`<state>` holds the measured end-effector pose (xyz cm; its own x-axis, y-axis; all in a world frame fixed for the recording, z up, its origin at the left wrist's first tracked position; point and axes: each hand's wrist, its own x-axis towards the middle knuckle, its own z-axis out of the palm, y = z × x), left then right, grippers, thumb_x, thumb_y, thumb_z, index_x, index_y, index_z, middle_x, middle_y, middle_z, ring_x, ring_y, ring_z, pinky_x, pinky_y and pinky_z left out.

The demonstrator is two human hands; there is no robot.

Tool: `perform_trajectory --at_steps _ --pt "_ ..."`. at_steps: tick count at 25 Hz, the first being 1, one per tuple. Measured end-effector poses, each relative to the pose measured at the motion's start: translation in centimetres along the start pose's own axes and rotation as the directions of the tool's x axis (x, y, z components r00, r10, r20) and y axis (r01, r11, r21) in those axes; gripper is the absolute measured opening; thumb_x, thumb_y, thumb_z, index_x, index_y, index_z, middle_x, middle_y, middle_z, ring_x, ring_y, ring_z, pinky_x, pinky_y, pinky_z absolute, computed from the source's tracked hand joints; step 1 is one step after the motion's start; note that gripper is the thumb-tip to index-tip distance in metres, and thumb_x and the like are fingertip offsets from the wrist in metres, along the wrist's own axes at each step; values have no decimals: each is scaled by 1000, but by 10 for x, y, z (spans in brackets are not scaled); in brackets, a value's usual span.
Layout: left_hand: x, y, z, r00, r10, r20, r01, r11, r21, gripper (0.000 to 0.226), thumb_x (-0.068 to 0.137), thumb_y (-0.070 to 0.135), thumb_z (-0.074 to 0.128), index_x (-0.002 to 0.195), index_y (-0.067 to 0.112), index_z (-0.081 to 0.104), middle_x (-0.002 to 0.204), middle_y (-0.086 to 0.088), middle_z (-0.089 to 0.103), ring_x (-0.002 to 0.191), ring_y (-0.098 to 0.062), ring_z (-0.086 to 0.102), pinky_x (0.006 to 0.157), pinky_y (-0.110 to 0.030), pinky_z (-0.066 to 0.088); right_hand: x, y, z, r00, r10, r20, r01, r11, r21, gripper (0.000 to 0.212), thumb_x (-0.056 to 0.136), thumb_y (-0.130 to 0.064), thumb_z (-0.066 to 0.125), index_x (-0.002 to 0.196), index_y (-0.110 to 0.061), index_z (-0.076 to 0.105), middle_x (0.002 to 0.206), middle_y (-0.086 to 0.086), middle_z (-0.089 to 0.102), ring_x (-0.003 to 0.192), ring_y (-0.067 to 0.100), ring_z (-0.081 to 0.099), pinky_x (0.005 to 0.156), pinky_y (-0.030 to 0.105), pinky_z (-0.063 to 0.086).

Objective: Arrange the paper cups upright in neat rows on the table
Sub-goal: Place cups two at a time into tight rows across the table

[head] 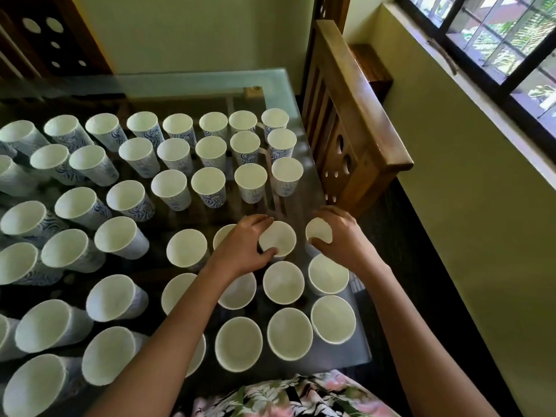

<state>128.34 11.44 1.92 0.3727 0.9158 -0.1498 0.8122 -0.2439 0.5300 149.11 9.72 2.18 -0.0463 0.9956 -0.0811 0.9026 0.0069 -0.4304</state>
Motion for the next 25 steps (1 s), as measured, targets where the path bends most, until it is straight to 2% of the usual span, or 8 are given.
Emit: perform_trajectory --at_steps 9,12,16,25 --pt "4 10 12 996 -90 0 90 996 14 67 81 34 68 139 18 39 146 -2 36 132 -21 34 108 -33 28 7 18 -1 992 -68 111 65 998 27 61 80 -32 71 133 -15 47 137 4 48 125 21 45 100 31 42" --pt "3 11 15 994 -106 -18 106 994 -8 65 81 34 67 138 17 40 144 -3 38 131 -22 36 108 -34 29 7 19 1 990 -86 112 83 996 36 60 80 -34 70 132 -14 48 136 4 49 123 20 47 98 29 43" --pt "3 12 17 993 -113 -46 112 994 -16 67 80 38 67 138 17 41 145 -3 38 132 -21 35 107 -34 29 8 19 3 992 -57 114 49 996 70 69 75 -41 74 133 -17 46 138 3 48 125 22 45 100 36 45" --pt "4 12 16 993 -111 -31 110 994 -17 72 78 40 69 139 17 40 145 -3 37 133 -21 34 107 -34 29 10 11 4 992 -68 107 56 992 115 70 74 -34 76 134 -18 45 136 1 49 120 19 49 94 28 46"
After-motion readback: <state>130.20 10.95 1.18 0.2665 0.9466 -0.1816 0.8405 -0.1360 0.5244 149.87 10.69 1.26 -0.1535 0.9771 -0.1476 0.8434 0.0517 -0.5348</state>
